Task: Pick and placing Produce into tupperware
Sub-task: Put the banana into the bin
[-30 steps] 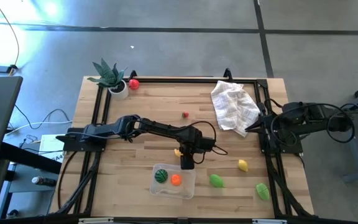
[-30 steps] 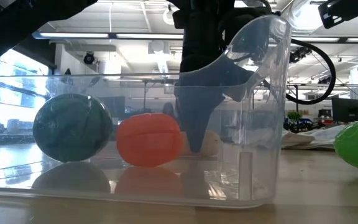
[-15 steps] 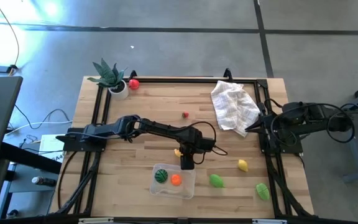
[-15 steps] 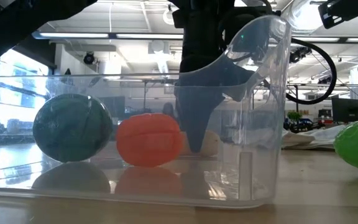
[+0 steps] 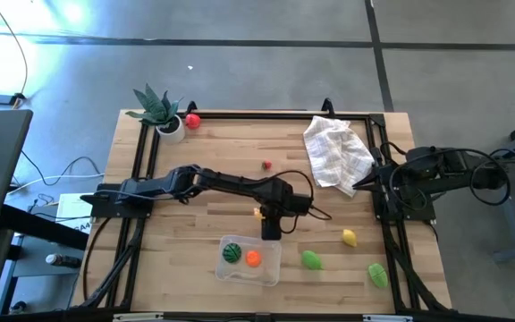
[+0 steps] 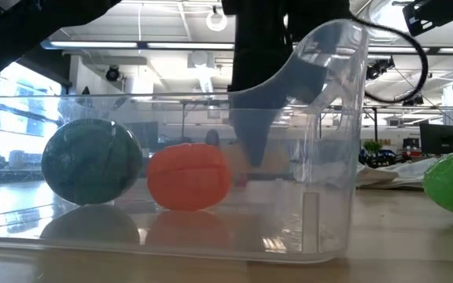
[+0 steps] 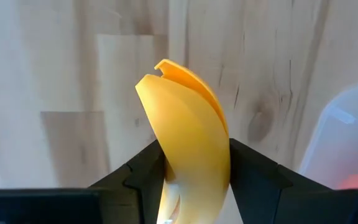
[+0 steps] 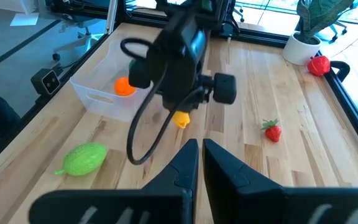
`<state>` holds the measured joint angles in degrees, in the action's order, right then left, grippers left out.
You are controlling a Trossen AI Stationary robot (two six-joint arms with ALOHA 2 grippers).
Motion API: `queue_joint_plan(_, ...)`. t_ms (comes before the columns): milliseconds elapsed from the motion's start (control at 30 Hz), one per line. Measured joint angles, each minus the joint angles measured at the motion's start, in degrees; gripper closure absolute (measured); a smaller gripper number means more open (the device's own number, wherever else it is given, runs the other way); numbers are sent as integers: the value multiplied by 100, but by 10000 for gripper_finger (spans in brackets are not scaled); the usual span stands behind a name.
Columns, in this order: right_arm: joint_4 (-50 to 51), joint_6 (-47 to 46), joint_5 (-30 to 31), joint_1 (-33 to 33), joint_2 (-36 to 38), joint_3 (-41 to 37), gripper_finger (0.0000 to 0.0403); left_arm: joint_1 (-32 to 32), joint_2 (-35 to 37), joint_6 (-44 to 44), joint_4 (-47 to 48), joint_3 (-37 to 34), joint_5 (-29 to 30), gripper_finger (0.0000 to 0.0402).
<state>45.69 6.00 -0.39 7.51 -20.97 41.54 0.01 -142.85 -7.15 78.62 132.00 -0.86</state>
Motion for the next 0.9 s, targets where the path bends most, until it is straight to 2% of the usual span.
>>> queue_joint_plan(100, 0, 0, -1, 1, 0, 0, 386, 0, 39, 110, 268, 304, 157, 250)
queue_joint_plan(200, 2, 0, 0, 2, -1, -2, 386, -2, 380, 164, 238, 148, 234, 250)
queue_joint_plan(467, 0, 0, 0, 0, 0, -2, 386, -106, 1224, 387, 675, 280, 740, 250)
queue_joint_plan(633, 0, 0, 1, 0, 0, -2, 386, -415, 1678, 525, 863, 302, 973, 250)
queue_joint_plan(900, 0, 0, 0, 1, -1, -2, 386, -1153, 1923, 550, 1132, 296, 1225, 250)
